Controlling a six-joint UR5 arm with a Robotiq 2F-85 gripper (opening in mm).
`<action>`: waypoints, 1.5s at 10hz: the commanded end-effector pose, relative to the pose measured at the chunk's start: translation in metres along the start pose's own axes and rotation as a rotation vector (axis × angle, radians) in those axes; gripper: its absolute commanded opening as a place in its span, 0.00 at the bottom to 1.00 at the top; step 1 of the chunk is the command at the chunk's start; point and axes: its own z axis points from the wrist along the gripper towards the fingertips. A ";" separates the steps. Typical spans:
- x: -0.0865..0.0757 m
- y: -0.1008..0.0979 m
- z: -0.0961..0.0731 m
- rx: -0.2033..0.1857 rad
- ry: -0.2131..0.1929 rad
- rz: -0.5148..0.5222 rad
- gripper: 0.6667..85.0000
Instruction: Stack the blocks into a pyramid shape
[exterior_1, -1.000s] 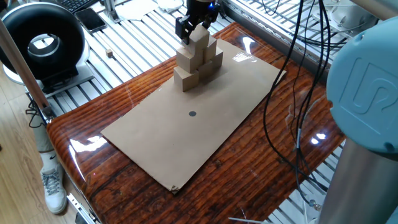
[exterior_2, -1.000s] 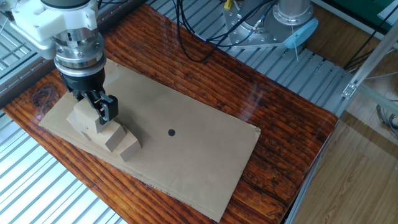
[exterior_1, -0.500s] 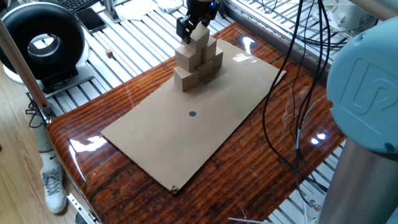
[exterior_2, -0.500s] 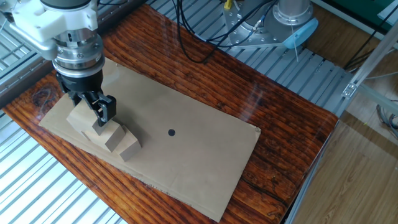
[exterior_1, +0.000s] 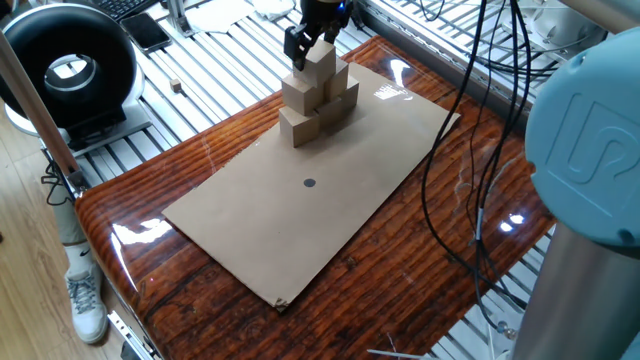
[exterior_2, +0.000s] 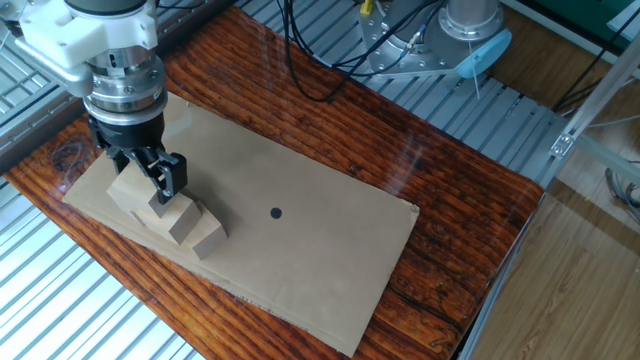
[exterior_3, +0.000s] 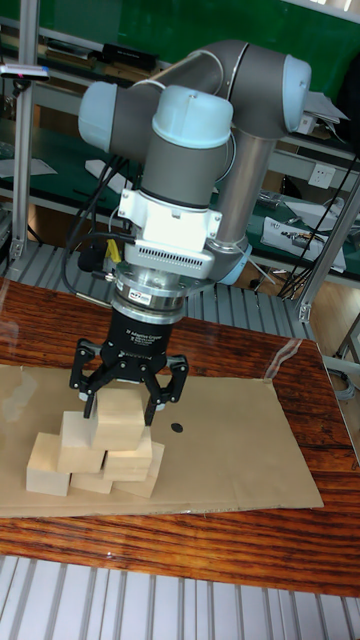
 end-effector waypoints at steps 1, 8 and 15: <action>0.000 -0.003 -0.003 0.009 -0.005 -0.024 0.90; 0.001 0.000 -0.016 0.039 -0.003 -0.056 0.89; 0.003 0.002 -0.015 0.032 0.004 -0.066 0.88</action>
